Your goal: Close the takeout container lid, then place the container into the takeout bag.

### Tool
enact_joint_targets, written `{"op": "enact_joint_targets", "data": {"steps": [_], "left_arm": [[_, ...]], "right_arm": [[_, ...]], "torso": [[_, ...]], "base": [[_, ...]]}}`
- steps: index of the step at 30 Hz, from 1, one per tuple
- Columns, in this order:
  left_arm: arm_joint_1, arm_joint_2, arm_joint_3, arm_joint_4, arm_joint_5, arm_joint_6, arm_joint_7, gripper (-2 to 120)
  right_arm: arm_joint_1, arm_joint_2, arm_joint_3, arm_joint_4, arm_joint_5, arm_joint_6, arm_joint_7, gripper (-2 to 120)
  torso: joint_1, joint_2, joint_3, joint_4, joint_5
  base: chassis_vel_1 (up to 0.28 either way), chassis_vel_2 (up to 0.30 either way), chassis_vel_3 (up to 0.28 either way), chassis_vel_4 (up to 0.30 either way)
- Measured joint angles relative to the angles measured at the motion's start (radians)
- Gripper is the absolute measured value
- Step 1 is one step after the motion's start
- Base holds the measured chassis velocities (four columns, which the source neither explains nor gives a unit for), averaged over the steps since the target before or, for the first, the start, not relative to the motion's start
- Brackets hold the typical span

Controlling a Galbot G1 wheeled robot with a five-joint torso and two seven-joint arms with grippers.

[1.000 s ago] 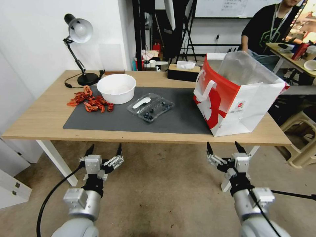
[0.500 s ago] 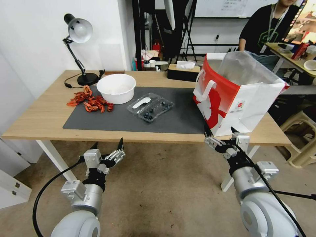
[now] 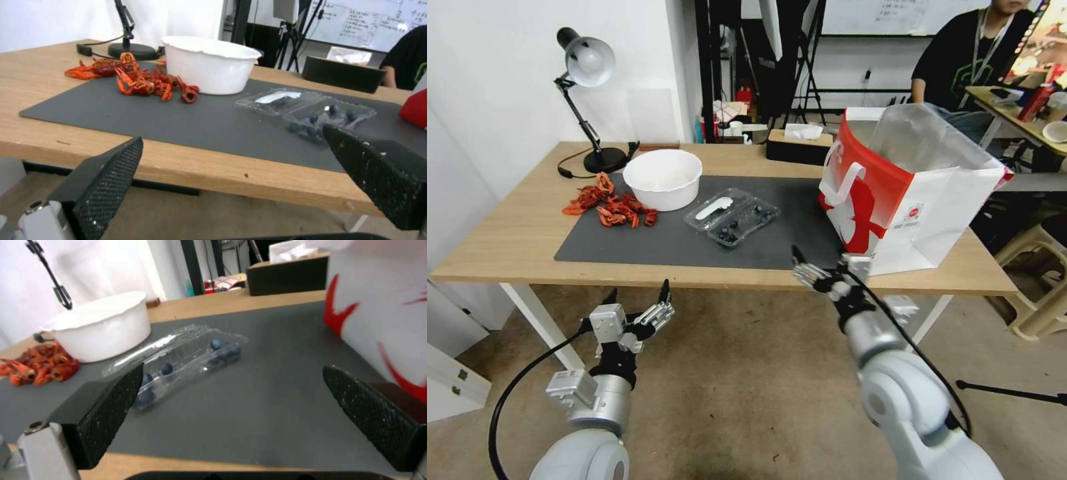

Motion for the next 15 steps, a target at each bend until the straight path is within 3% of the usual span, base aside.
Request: {"op": "enact_joint_targets", "data": {"steps": [7, 15], "left_arm": [[0.008, -0.001, -0.014, 0.011, 0.010, -0.025, 0.000, 100], [0.005, 0.000, -0.021, 0.028, 0.010, -0.036, -0.001, 100]], "right_arm": [[0.201, 0.043, -0.147, -0.156, 0.060, -0.065, 0.136, 100], [0.340, 0.098, -0.248, -0.298, 0.064, -0.103, 0.222, 100]], "torso": [[0.000, 0.000, 0.000, 0.0001, -0.0001], [0.000, 0.000, 0.000, 0.0001, 0.0000]], "base": [[0.000, 0.000, 0.000, 0.000], [0.000, 0.000, 0.000, 0.000]]}}
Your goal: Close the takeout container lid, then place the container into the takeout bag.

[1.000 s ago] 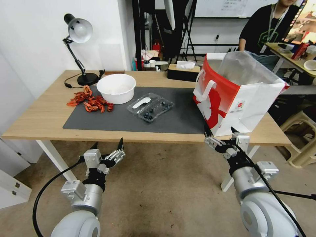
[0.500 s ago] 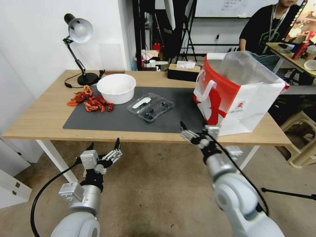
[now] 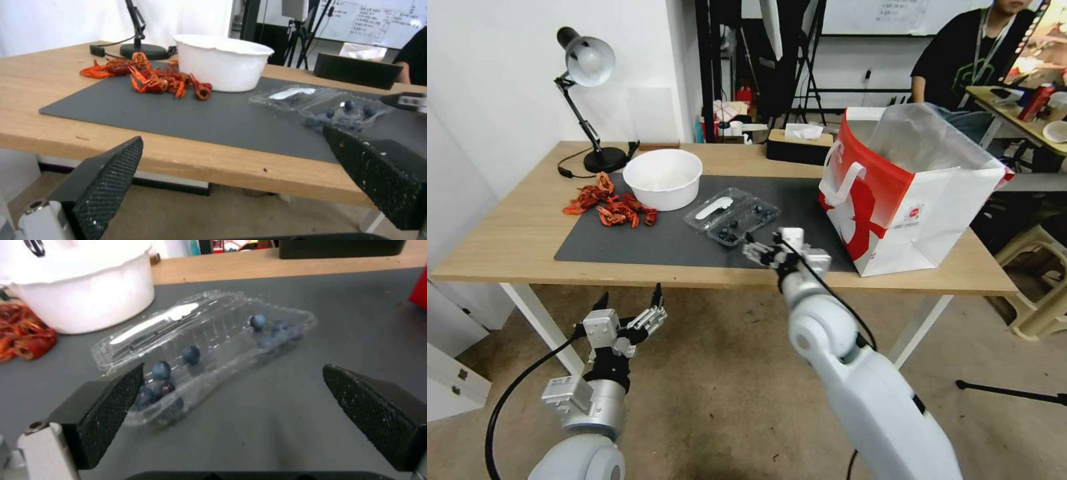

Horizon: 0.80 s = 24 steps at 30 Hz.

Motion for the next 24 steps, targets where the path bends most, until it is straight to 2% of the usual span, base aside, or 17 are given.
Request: {"op": "enact_joint_targets", "data": {"steps": [13, 24], "left_arm": [[-0.006, 0.000, -0.002, 0.025, -0.001, -0.029, -0.002, 100], [-0.008, 0.000, -0.003, 0.035, -0.001, -0.046, -0.004, 100]], "right_arm": [[0.099, 0.071, -0.059, -0.099, 0.062, -0.099, 0.142, 100], [0.112, 0.087, -0.058, -0.120, 0.074, -0.135, 0.175, 100]], "torso": [[0.000, 0.000, 0.000, -0.0001, 0.0000], [0.000, 0.000, 0.000, -0.0001, 0.0000]], "base": [[0.000, 0.000, 0.000, 0.000], [0.000, 0.000, 0.000, 0.000]]}}
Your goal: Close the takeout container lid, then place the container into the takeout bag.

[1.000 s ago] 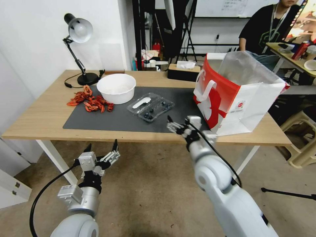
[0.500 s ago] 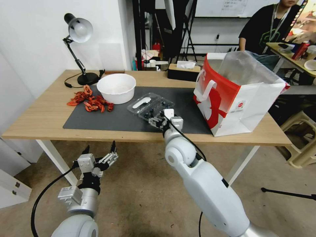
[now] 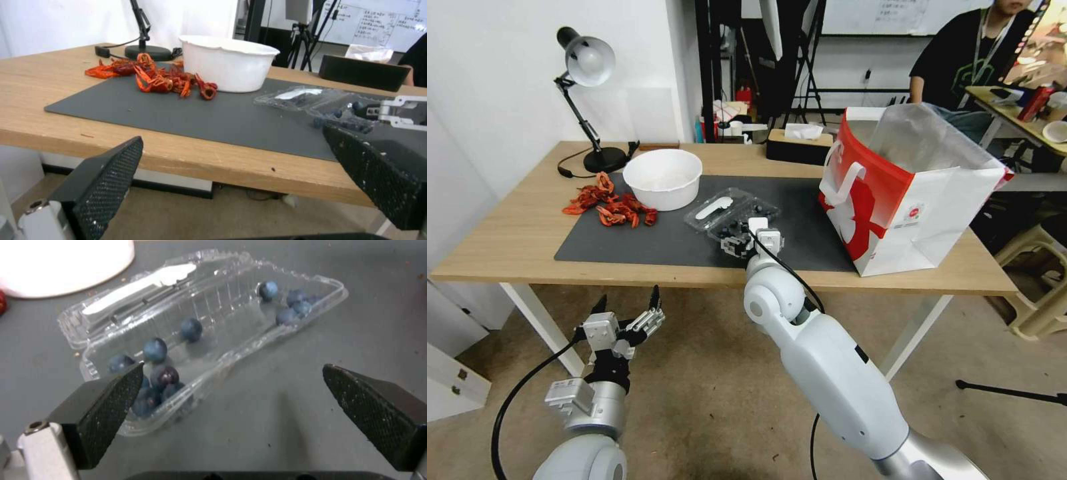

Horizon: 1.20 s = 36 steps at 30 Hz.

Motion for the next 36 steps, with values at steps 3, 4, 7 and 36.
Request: {"op": "enact_joint_targets", "data": {"steps": [3, 4, 7, 36], "left_arm": [[-0.003, 0.000, 0.001, 0.003, 0.000, -0.004, 0.000, 100], [-0.003, 0.000, 0.001, 0.003, 0.000, -0.004, 0.000, 100], [-0.004, 0.000, 0.001, 0.006, 0.000, -0.007, -0.001, 100], [-0.014, 0.000, 0.011, 0.026, 0.006, -0.033, -0.002, 100]], "right_arm": [[0.000, 0.003, 0.004, -0.006, 0.006, -0.011, 0.004, 100], [0.000, 0.003, 0.004, -0.006, 0.006, -0.011, 0.004, 100], [-0.006, -0.001, 0.010, -0.003, 0.010, -0.017, 0.006, 100], [-0.075, -0.093, 0.106, 0.096, 0.049, -0.047, 0.001, 100]], "torso": [[0.000, 0.000, 0.000, 0.0000, 0.0000], [0.000, 0.000, 0.000, 0.0000, 0.0000], [0.000, 0.000, 0.000, 0.0000, 0.0001], [0.000, 0.000, 0.000, 0.0000, 0.0001]], "base": [[0.000, 0.000, 0.000, 0.000], [0.000, 0.000, 0.000, 0.000], [0.000, 0.000, 0.000, 0.000], [0.000, 0.000, 0.000, 0.000]]}}
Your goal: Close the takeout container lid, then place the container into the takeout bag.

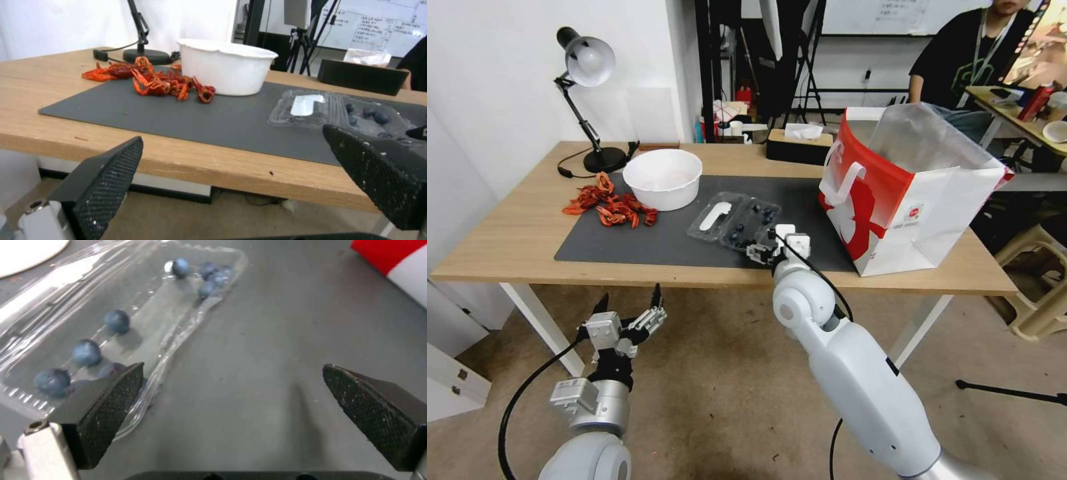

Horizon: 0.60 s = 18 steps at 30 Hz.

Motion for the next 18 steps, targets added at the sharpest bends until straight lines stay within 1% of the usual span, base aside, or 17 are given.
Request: {"op": "enact_joint_targets", "data": {"steps": [9, 15, 17, 18], "left_arm": [[-0.003, 0.000, 0.007, 0.006, 0.005, -0.001, 0.000, 100], [-0.003, 0.000, 0.009, 0.007, 0.006, -0.002, 0.000, 100], [-0.003, 0.000, 0.008, 0.007, 0.007, -0.002, 0.000, 100], [-0.003, 0.000, 0.008, 0.007, 0.007, -0.002, 0.000, 100]], "right_arm": [[-0.004, -0.031, 0.052, 0.009, 0.015, -0.002, -0.011, 100], [-0.008, -0.033, 0.071, 0.020, 0.014, 0.003, -0.019, 100], [-0.016, -0.032, 0.079, 0.037, 0.004, 0.042, -0.040, 100], [-0.022, -0.033, 0.084, 0.050, -0.007, 0.081, -0.066, 100]], "torso": [[0.000, 0.000, 0.000, -0.0001, 0.0000], [0.000, 0.000, 0.000, 0.0000, -0.0001], [0.000, 0.000, 0.000, 0.0001, -0.0001], [0.000, 0.000, 0.000, 0.0001, -0.0001]], "base": [[0.000, 0.000, 0.000, 0.000], [0.000, 0.000, 0.000, 0.000], [0.000, 0.000, 0.000, 0.000], [0.000, 0.000, 0.000, 0.000]]}}
